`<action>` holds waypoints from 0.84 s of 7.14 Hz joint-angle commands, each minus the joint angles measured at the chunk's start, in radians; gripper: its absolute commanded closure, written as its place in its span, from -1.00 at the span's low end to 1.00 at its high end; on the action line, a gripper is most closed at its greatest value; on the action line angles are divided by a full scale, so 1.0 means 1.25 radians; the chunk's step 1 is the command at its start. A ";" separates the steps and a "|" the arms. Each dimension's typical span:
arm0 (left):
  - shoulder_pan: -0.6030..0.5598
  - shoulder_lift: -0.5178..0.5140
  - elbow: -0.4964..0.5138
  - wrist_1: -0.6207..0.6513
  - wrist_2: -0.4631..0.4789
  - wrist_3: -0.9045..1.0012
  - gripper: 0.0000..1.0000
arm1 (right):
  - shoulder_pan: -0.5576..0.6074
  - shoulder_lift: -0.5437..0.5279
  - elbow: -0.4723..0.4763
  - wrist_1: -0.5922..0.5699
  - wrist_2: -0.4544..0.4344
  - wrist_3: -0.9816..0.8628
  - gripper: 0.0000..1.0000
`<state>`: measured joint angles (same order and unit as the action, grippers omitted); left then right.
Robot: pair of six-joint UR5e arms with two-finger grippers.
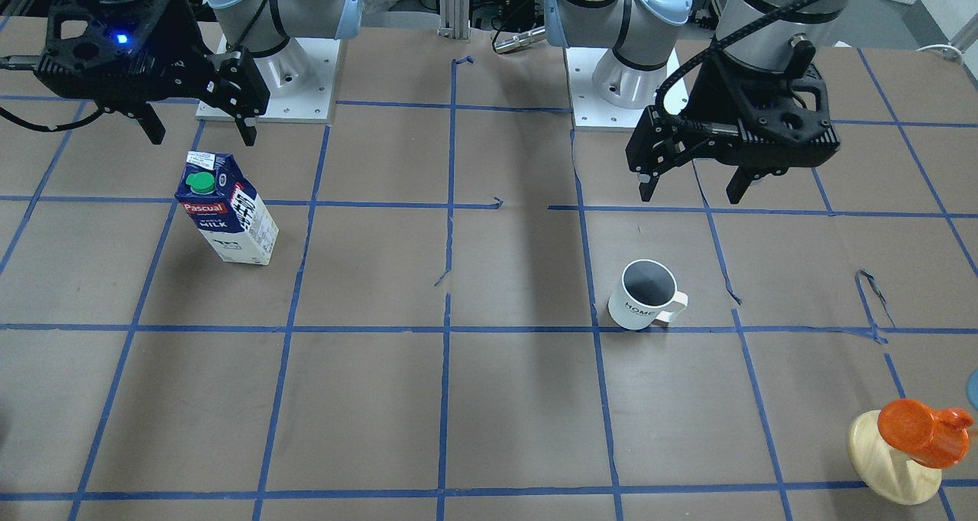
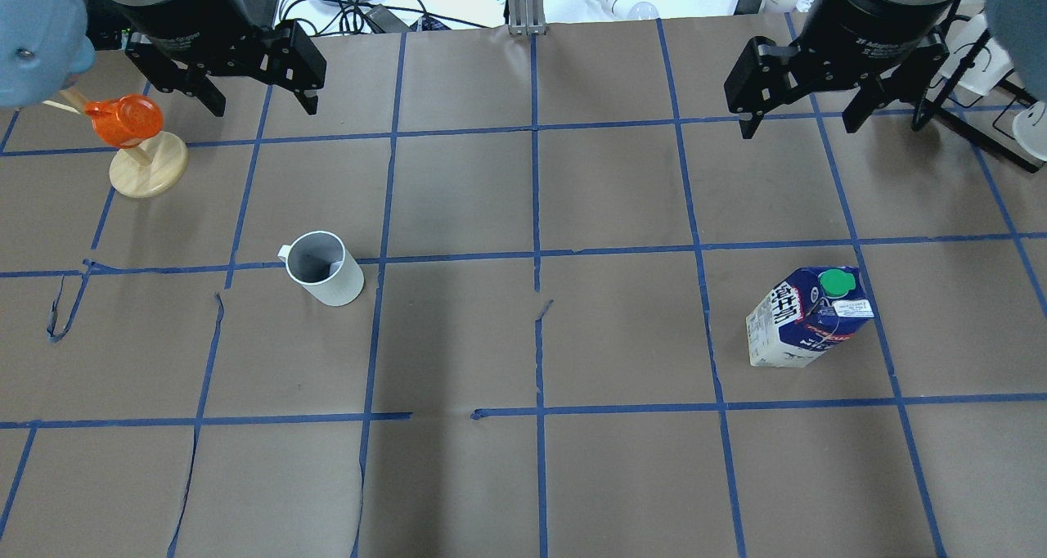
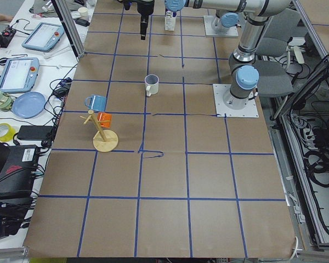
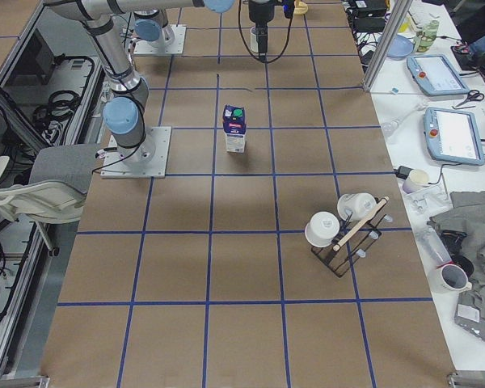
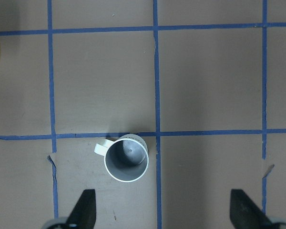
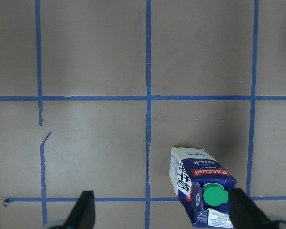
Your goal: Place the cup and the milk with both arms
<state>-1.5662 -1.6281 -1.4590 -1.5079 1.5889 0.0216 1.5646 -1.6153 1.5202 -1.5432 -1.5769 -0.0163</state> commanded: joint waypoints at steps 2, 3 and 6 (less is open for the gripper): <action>-0.001 0.004 -0.002 0.000 -0.001 0.000 -1.00 | 0.000 0.000 0.000 0.000 -0.001 0.000 -1.00; -0.001 0.003 -0.002 0.000 0.001 0.000 -1.00 | 0.000 0.000 0.000 0.000 -0.001 0.000 -1.00; 0.000 0.004 -0.011 -0.007 -0.001 -0.012 -1.00 | 0.000 0.000 0.001 0.001 -0.001 0.000 -1.00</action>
<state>-1.5670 -1.6240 -1.4659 -1.5110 1.5896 0.0174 1.5646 -1.6153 1.5212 -1.5418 -1.5784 -0.0169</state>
